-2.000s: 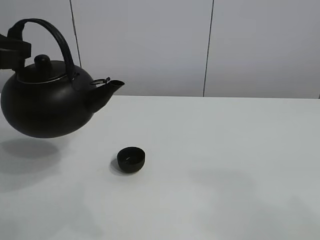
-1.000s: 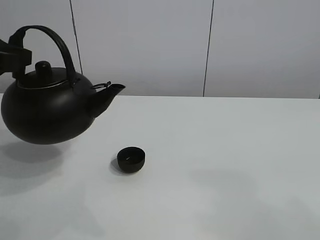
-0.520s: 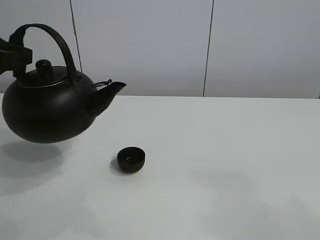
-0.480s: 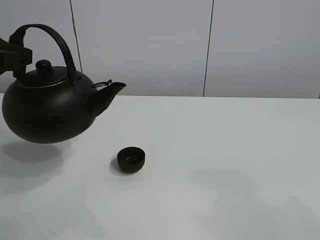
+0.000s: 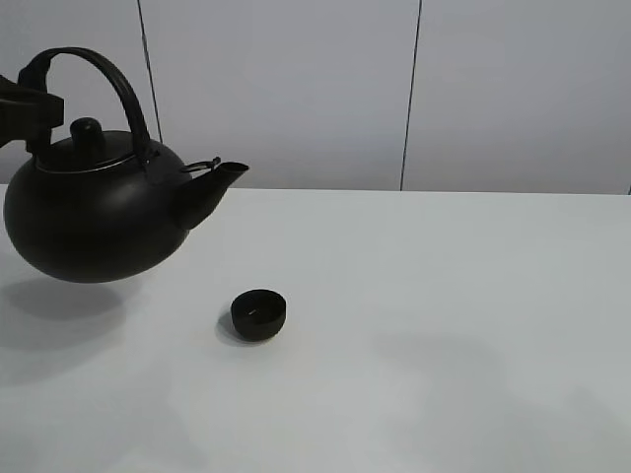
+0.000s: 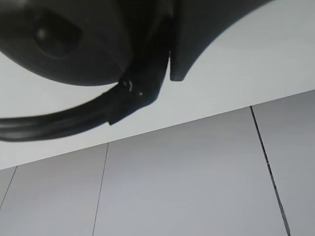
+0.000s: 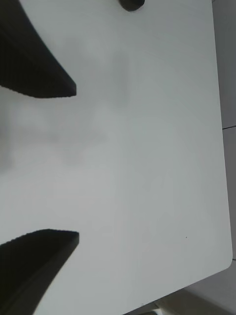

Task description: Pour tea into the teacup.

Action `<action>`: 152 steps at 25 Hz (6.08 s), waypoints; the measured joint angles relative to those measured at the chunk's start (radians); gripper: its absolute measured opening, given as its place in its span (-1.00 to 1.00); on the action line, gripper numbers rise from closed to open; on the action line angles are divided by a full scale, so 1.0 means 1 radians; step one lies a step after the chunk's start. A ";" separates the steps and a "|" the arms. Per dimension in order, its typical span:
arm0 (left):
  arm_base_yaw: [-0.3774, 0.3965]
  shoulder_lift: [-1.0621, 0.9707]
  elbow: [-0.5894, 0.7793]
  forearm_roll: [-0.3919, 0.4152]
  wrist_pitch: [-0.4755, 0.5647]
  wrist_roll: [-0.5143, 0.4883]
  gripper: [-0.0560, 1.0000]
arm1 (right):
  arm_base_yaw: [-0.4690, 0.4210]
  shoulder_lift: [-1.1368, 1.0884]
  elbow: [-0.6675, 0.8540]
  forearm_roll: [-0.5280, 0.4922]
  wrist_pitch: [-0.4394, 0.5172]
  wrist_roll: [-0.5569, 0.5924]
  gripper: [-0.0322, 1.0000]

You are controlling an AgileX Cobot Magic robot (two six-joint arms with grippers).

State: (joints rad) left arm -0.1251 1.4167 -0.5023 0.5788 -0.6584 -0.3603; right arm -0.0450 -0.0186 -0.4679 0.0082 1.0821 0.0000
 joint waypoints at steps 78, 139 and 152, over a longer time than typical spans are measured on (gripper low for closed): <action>-0.102 0.215 -0.002 -0.442 -0.121 0.442 -0.66 | 0.000 0.000 0.000 0.000 0.000 0.000 0.06; -0.102 0.217 -0.004 -0.447 -0.099 0.573 -0.67 | 0.000 0.000 0.000 0.000 -0.001 0.000 0.06; -0.136 0.217 -0.005 -0.523 -0.068 0.573 -0.67 | 0.000 0.000 0.000 0.000 0.000 0.000 0.06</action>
State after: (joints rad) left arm -0.2615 1.6334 -0.5069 0.0563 -0.7266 0.2122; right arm -0.0450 -0.0186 -0.4679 0.0082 1.0821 0.0000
